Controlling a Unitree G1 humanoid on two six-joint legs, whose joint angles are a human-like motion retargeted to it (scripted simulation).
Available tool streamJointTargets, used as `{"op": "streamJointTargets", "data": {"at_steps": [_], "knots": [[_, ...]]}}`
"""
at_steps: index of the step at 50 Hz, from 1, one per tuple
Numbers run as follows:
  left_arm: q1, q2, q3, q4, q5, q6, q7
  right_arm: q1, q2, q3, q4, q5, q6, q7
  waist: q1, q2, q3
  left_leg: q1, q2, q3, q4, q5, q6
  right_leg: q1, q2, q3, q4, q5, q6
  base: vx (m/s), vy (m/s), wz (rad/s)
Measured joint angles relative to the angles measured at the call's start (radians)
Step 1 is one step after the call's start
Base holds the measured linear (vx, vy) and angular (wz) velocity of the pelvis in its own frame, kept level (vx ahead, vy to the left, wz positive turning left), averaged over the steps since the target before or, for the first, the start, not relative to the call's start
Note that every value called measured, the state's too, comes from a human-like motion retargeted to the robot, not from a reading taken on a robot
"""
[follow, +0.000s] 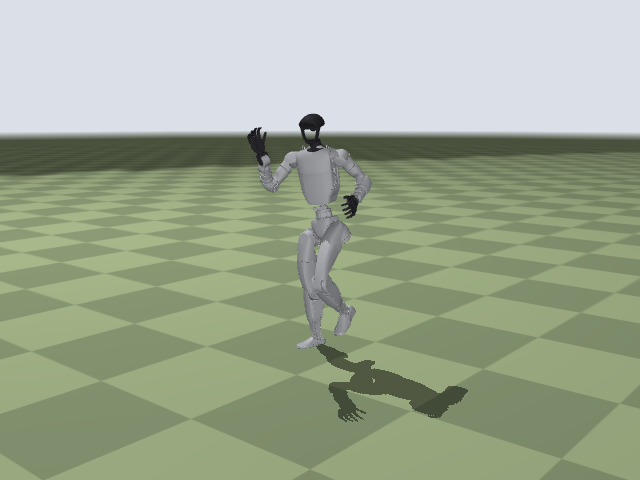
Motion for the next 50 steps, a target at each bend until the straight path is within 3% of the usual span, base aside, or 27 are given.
{"op": "streamJointTargets", "data": {"at_steps": [5,7,9,11,13,15,18,22,27,30,32,35,37,40,44,50], "knots": [[-0.465,-0.011,-0.04,0.057,0.076,-0.007,0.035,0.403,0.071,-0.035,0.08,-0.048,0.033,0.08,-0.057,0.016,0.016,0.44,-0.008,0.059,-0.724,0.085,-0.01,-0.012,0.06,0.023,0.082,-0.019,0.017,0.06,0.06,-0.21],[-0.646,-0.012,-0.029,0.005,0.145,-0.023,0.113,0.603,0.071,-0.045,0.072,-0.007,0.02,0.128,-0.107,0.045,0.022,0.636,-0.022,0.08,-1.061,-0.031,-0.017,-0.054,0.097,0.016,0.175,-0.006,0.037,0.02,0.17,0.13],[-0.801,-0.017,0.009,-0.095,0.263,-0.024,0.182,0.808,0.056,-0.058,0.043,0.052,-0.004,0.203,-0.203,0.097,0.026,0.777,-0.011,0.06,-1.329,-0.104,-0.011,-0.156,0.136,-0.018,0.383,0.057,0.062,-0.03,0.19,0.68],[-0.94,-0.009,0.059,-0.226,0.365,-0.019,0.216,0.998,0.026,-0.071,0.008,0.098,-0.019,0.29,-0.325,0.151,0.047,0.872,0.026,0.03,-1.519,-0.079,-0.008,-0.309,0.155,-0.049,0.679,0.182,0.111,-0.03,0.14,0.9],[-1.081,0.032,0.083,-0.348,0.393,-0.025,0.218,1.16,0.0,-0.086,-0.012,0.132,-0.022,0.361,-0.436,0.194,0.085,0.933,0.082,0.011,-1.625,-0.033,-0.049,-0.46,0.169,-0.062,0.948,0.264,0.154,-0.01,0.07,0.73],[-1.231,0.095,0.064,-0.421,0.376,-0.028,0.208,1.295,-0.008,-0.11,-0.017,0.167,-0.017,0.407,-0.514,0.228,0.12,0.966,0.132,0.006,-1.683,0.001,-0.101,-0.587,0.15,-0.096,1.166,0.197,0.144,-0.01,0.06,0.46],[-1.413,0.168,-0.015,-0.419,0.329,-0.009,0.181,1.431,0.037,-0.156,-0.018,0.201,-0.01,0.411,-0.569,0.264,0.136,0.941,0.173,-0.02,-1.683,0.017,-0.082,-0.711,0.045,-0.184,1.409,0.025,0.067,-0.03,0.05,0.43],[-1.474,0.16,-0.104,-0.347,0.214,-0.004,0.112,1.444,0.115,-0.187,-0.026,0.22,-0.015,0.423,-0.585,0.291,0.132,0.888,0.192,-0.074,-1.636,0.01,-0.037,-0.754,-0.026,-0.235,1.547,0.002,0.036,0.02,-0.01,0.41],[-1.23,0.058,-0.123,-0.221,0.065,0.008,-0.045,1.188,0.119,-0.165,0.015,0.096,0.01,0.494,-0.512,0.277,0.084,0.894,0.168,-0.057,-1.615,-0.021,-0.039,-0.653,0.009,-0.232,1.405,0.016,0.052,0.08,-0.07,-0.15],[-0.947,0.027,-0.087,-0.108,0.133,0.042,-0.11,0.934,0.1,-0.127,0.065,-0.004,0.033,0.476,-0.458,0.241,0.047,0.885,0.123,-0.036,-1.559,-0.059,-0.028,-0.511,0.035,-0.214,1.109,0.083,0.054,0.11,-0.13,-0.38],[-0.736,0.03,-0.072,-0.026,0.205,0.058,-0.126,0.754,0.105,-0.096,0.076,-0.016,0.041,0.441,-0.408,0.194,0.029,0.87,0.073,-0.015,-1.504,-0.078,-0.016,-0.372,0.053,-0.184,0.792,0.137,0.056,0.11,-0.19,-0.54],[-0.443,0.068,-0.074,0.07,0.236,0.065,-0.157,0.485,0.129,-0.042,0.055,0.014,0.046,0.375,-0.287,0.096,0.006,0.793,-0.002,0.037,-1.341,-0.111,0.02,-0.174,0.061,-0.116,0.341,0.028,0.035,0.06,-0.25,-0.89],[-0.258,0.115,-0.07,0.089,0.235,0.057,-0.196,0.326,0.125,-0.026,0.013,0.024,0.034,0.346,-0.184,0.039,0.007,0.675,-0.011,0.069,-1.099,-0.085,0.058,-0.09,0.041,-0.094,0.154,-0.03,0.007,0.02,-0.25,-0.95],[0.036,0.186,-0.007,0.05,0.233,0.042,-0.247,0.131,0.05,-0.058,-0.073,-0.028,0.023,0.312,-0.032,0.019,0.029,0.437,0.038,0.07,-0.645,0.014,0.082,-0.017,0.026,-0.076,0.002,0.023,-0.005,0.03,-0.17,-0.64],[0.31,0.211,0.136,0.0,0.162,0.005,-0.269,-0.139,-0.072,-0.086,-0.143,-0.147,0.05,0.205,0.091,-0.003,0.104,0.196,0.115,0.134,-0.175,-0.097,0.094,0.019,-0.026,-0.066,-0.05,0.07,0.038,0.01,-0.11,-0.23],[0.399,0.208,0.244,0.026,0.047,0.014,-0.254,-0.353,-0.069,-0.034,-0.18,-0.043,0.014,0.061,0.151,-0.038,0.097,-0.024,0.256,0.175,0.215,-0.125,0.095,-0.03,-0.037,-0.038,-0.04,0.069,-0.002,0.03,-0.09,-0.09]]}}
